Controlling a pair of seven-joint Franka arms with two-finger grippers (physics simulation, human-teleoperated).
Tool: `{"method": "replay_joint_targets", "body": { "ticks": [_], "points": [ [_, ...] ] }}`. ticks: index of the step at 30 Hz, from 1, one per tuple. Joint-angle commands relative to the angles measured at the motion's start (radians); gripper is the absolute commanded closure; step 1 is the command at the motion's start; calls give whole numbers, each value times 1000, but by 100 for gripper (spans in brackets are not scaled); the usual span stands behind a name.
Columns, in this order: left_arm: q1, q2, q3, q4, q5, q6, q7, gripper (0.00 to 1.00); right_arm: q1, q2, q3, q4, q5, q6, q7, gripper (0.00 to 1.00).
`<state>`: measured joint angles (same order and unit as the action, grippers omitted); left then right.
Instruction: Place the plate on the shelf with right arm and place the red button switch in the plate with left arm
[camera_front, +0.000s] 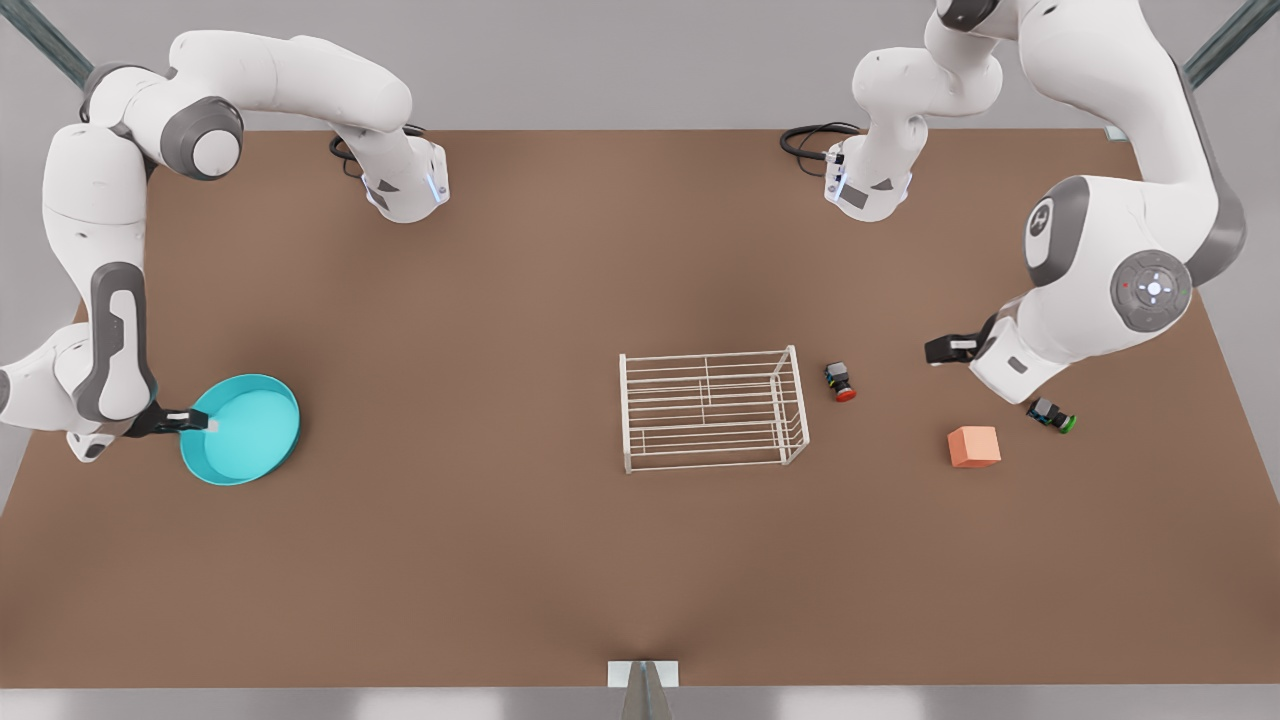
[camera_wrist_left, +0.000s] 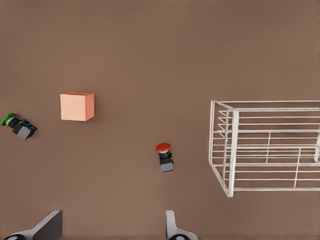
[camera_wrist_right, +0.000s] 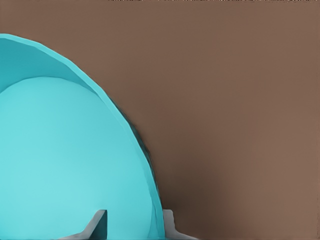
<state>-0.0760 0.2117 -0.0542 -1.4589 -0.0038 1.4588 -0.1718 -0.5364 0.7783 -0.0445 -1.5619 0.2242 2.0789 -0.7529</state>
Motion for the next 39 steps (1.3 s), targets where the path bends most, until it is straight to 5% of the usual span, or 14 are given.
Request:
{"method": "replay_joint_targets", "body": {
  "ticks": [1,4,11,20,28,39],
  "points": [
    [-1,-2,-1,2,1,-3,-11,0,-1,-1,0,5,1,1,-49,53],
    [-4,-6,-3,9,2,-9,-8,0,-5,12,0,23,-2,1,-63,77],
    [-4,-2,-15,25,4,-43,-11,0,16,-62,60,32,-3,-98,-69,79],
    [-18,-9,-12,31,10,-38,-11,0,88,-76,466,187,-5,-330,125,79],
    [-16,-8,-12,12,8,-38,-11,0,469,-59,522,384,55,-296,747,79],
    [-19,-9,-12,-15,7,-31,-12,0,854,88,445,562,33,105,1300,79]
  ]
}}
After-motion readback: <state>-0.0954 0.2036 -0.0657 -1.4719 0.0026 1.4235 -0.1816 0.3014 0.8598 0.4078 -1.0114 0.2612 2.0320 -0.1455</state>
